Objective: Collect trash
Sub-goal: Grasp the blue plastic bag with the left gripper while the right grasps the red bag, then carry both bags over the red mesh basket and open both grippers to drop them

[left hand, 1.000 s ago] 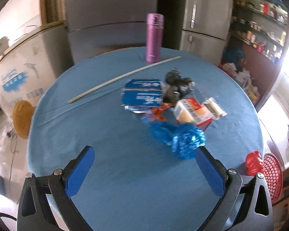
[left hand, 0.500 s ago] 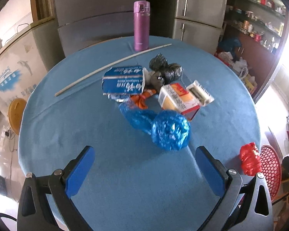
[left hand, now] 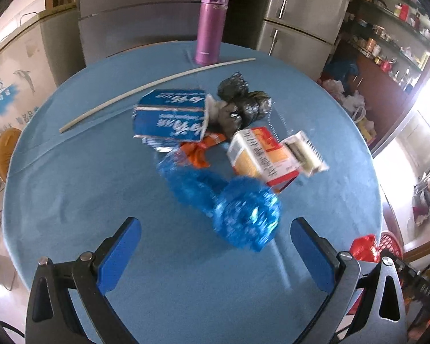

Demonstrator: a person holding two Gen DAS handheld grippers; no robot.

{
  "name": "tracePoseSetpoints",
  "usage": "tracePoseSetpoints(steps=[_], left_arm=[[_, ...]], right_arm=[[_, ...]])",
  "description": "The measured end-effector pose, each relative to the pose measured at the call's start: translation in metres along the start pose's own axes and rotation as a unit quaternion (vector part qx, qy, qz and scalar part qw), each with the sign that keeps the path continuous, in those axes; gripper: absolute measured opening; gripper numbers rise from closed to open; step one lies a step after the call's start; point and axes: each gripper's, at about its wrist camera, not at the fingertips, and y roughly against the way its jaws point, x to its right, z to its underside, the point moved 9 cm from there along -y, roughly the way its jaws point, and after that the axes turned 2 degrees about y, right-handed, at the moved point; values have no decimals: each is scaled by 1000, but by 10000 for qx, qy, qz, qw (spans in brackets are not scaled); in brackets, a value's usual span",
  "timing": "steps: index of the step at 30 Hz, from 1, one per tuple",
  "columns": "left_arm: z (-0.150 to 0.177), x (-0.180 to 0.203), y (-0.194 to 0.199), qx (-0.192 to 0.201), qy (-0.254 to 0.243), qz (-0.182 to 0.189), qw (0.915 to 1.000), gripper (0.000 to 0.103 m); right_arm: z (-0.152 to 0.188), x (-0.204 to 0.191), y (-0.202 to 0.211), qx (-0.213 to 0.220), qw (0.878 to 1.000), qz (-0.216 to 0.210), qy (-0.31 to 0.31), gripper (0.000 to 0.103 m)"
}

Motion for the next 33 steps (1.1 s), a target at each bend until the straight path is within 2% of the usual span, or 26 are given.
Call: tracePoseSetpoints(steps=[3,5,8,9,14,23,27,33], left_arm=[[-5,14,-8,29,-121,4,9999,103],[-6,20,-18,-49,-211,-31,9998,96],[3,25,-36,-320,-287,1,9991,64],[7,25,-42,-420,-286,63,9987,58],[12,24,-37,-215,-306,214,9991,52],[44,37,-4,0,-652,361,9972,48],[58,59,22,185,-999,498,9936,48],[73,99,47,472,-1750,420,9825,48]], right_arm=[[1,-5,-6,-62,9999,21,89,71],[2,-7,-10,-116,9998,93,153,67],[4,-5,-18,-195,9996,131,129,59],[5,-4,-19,-223,9995,154,134,58],[8,-15,-18,-160,9991,129,373,47],[16,-30,-6,-5,9989,-49,461,47],[20,-30,6,96,9989,-78,446,47],[23,-13,24,203,9994,51,270,47]])
